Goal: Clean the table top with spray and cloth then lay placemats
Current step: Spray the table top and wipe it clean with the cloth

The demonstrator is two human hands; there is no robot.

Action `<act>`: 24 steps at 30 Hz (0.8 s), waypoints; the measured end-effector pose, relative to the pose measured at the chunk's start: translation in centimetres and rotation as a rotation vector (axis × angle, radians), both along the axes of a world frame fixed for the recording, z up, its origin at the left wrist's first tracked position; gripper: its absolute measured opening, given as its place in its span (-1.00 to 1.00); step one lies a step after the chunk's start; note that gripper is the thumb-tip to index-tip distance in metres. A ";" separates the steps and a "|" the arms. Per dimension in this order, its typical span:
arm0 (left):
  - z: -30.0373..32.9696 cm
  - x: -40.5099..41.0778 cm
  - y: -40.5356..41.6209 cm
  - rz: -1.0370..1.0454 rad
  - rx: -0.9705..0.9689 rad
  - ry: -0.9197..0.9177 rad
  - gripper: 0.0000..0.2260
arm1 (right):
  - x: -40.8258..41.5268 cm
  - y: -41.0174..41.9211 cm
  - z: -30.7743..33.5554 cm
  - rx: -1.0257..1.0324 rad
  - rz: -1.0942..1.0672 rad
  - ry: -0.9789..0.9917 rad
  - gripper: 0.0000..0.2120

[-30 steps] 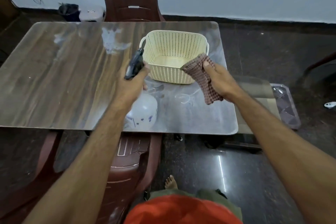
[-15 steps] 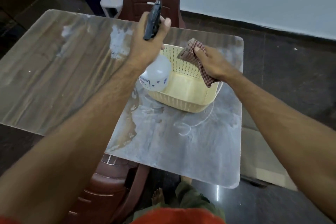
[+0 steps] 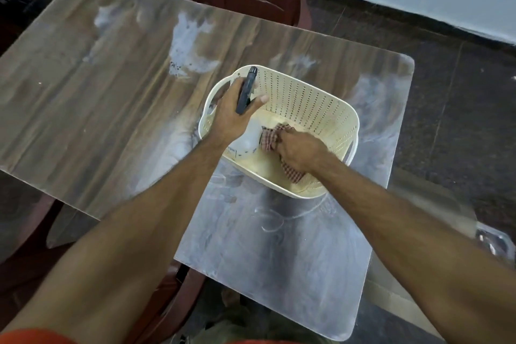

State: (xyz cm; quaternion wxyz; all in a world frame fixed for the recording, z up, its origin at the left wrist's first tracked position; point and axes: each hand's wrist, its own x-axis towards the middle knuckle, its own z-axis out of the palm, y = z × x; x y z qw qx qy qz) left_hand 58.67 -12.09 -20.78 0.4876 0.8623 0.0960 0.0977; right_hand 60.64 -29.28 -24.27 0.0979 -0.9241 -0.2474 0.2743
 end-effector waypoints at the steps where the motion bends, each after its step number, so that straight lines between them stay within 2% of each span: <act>1: -0.4 -0.1 0.2 -0.003 0.015 0.006 -0.65 | -0.2 0.2 -0.4 -0.055 0.032 0.044 -0.57; 5: -0.5 -0.8 1.2 -0.065 0.085 0.076 -0.47 | -0.3 0.2 -0.5 -0.085 0.067 0.077 -0.47; 8: 0.2 -2.0 1.8 -0.106 0.127 0.190 -0.27 | -0.5 -0.2 0.6 -0.022 0.006 0.056 -0.51; 10: 0.7 -2.6 2.2 -0.152 0.192 0.240 -0.24 | -1.1 -0.4 1.9 0.067 -0.057 0.009 -0.55; 12: 0.9 -3.1 2.6 -0.177 0.284 0.286 -0.33 | -2.1 -0.7 3.3 0.155 -0.111 -0.055 -0.59; 14: 1.2 -4.1 2.7 -0.139 0.363 0.271 -0.50 | -3.3 -1.2 4.7 0.252 -0.167 -0.118 -0.63; 16: 1.5 -5.5 3.0 -0.076 0.430 0.160 -0.60 | -4.4 -2.1 5.9 0.355 -0.244 -0.204 -0.66; 18: 1.3 -6.5 3.8 0.036 0.463 0.029 -0.60 | -4.9 -3.4 6.6 0.426 -0.358 -0.314 -0.68; 21: 1.3 -6.2 4.8 0.186 0.403 -0.038 -0.67 | -5.4 -5.7 6.5 0.473 -0.524 -0.426 -0.70; 24: 1.7 -4.7 4.8 0.287 0.283 0.064 -0.73 | -5.7 -6.8 5.9 0.484 -0.605 -0.376 -0.68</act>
